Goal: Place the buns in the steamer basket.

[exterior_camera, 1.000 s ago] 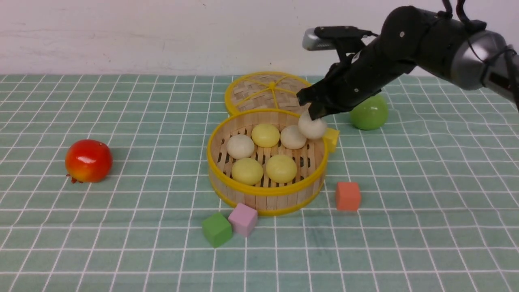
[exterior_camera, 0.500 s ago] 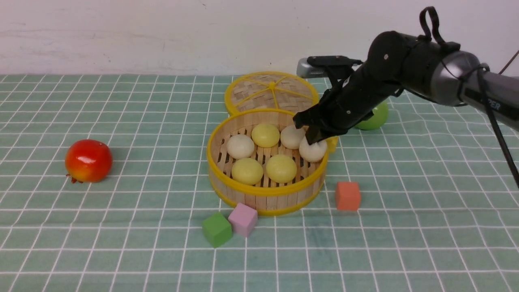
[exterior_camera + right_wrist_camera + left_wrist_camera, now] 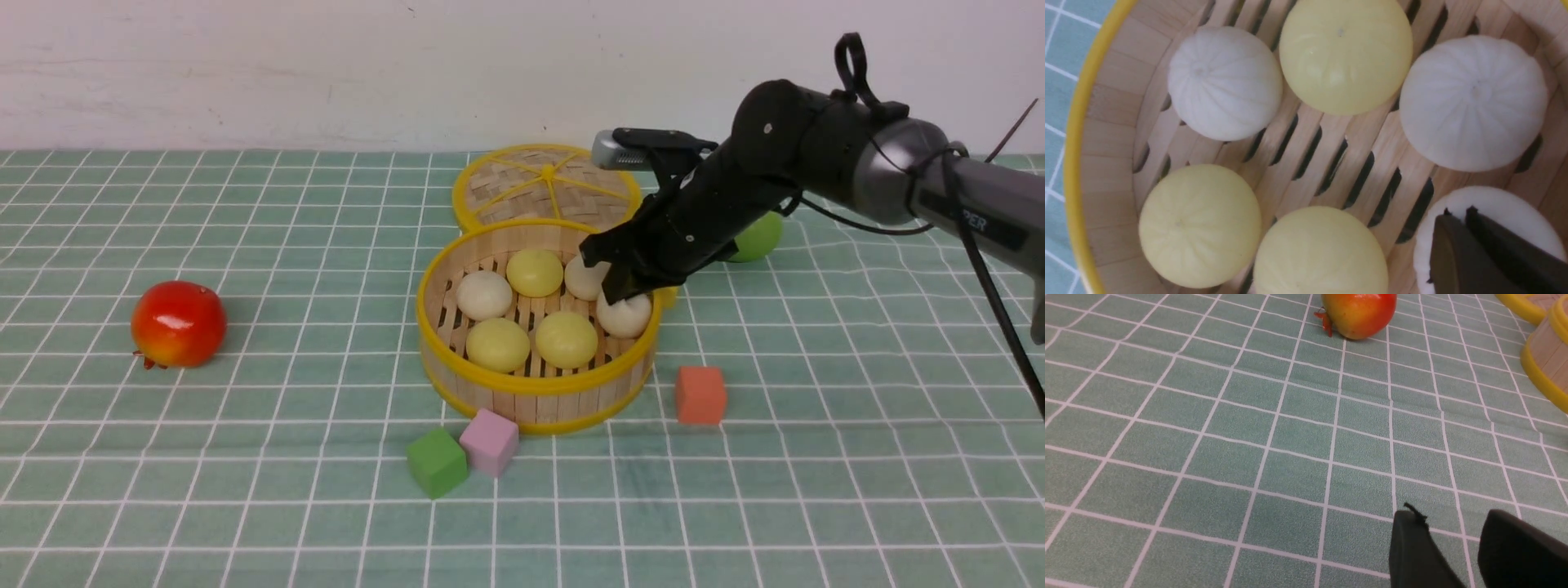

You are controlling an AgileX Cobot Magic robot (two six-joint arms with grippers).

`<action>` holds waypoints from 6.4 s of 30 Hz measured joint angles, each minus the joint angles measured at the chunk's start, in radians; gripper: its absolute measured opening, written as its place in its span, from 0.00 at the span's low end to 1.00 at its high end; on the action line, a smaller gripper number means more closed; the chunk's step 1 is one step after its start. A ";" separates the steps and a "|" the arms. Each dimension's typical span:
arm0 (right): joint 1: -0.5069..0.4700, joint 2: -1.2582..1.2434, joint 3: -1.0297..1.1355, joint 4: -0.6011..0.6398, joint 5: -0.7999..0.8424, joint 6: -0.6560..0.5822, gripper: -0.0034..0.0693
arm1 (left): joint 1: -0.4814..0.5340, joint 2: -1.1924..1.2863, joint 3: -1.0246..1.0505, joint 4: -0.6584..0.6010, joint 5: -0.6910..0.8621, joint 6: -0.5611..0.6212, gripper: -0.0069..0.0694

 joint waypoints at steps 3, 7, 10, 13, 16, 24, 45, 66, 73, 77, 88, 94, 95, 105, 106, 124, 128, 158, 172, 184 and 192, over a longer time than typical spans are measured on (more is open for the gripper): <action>0.000 0.000 0.000 0.024 0.000 -0.025 0.05 | 0.000 0.000 0.000 0.000 0.000 0.000 0.40; 0.000 0.000 0.000 0.034 0.001 -0.049 0.05 | 0.000 0.000 0.000 0.000 0.000 0.000 0.40; 0.000 0.000 0.000 0.017 0.009 -0.052 0.05 | 0.000 0.000 0.000 0.000 0.000 0.000 0.40; 0.000 0.000 0.000 -0.018 0.022 -0.041 0.08 | 0.000 0.000 0.000 0.000 0.000 0.000 0.40; 0.000 0.000 0.000 -0.065 0.024 -0.005 0.15 | 0.000 0.000 0.000 0.000 0.000 0.000 0.40; 0.001 -0.037 0.000 -0.126 0.035 0.032 0.46 | 0.000 0.000 0.000 0.000 0.000 0.000 0.40; 0.000 -0.482 0.120 -0.152 0.252 0.032 0.16 | 0.000 0.000 0.000 0.000 0.000 0.000 0.40; 0.000 -1.559 1.303 -0.229 -0.365 0.039 0.02 | 0.000 0.000 0.000 0.000 0.000 0.000 0.40; 0.000 -1.829 1.526 -0.229 -0.444 0.055 0.02 | 0.000 0.000 0.000 0.000 0.000 0.000 0.40; 0.000 -1.889 1.563 -0.229 -0.458 0.071 0.02 | 0.000 0.000 0.000 0.000 0.000 0.000 0.40; 0.000 -1.904 1.564 -0.229 -0.449 0.081 0.03 | 0.000 0.000 0.000 0.000 0.000 0.000 0.40; 0.000 -1.905 1.564 -0.302 -0.449 0.081 0.04 | 0.000 0.000 0.000 0.000 0.000 0.000 0.40; 0.000 -1.905 1.564 -0.321 -0.449 0.082 0.04 | 0.000 0.000 0.000 0.000 0.000 0.000 0.40; -0.269 -2.049 1.700 -0.356 -0.448 0.087 0.05 | 0.000 0.000 0.000 0.000 0.000 0.000 0.40; -0.298 -2.072 1.726 -0.359 -0.449 0.087 0.05 | 0.000 0.000 0.000 0.000 0.000 0.000 0.40; -0.428 -2.234 1.933 -0.391 -0.448 0.087 0.06 | 0.000 0.000 0.000 0.000 -0.002 0.000 0.40; -0.428 -2.234 1.933 -0.391 -0.448 0.087 0.07 | 0.000 0.000 0.000 0.000 -0.002 -0.001 0.40; -0.428 -2.234 1.933 -0.391 -0.448 0.087 0.11 | 0.000 0.000 0.000 0.000 -0.002 -0.001 0.40; -0.428 -2.234 1.933 -0.391 -0.448 0.087 0.13 | 0.000 0.000 0.000 0.000 -0.002 -0.001 0.40; -0.428 -2.234 1.933 -0.391 -0.448 0.087 0.16 | 0.000 0.000 0.000 0.000 -0.002 -0.001 0.40; -0.428 -2.234 1.933 -0.391 -0.448 0.087 0.18 | 0.000 0.000 0.000 0.000 -0.002 -0.001 0.40</action>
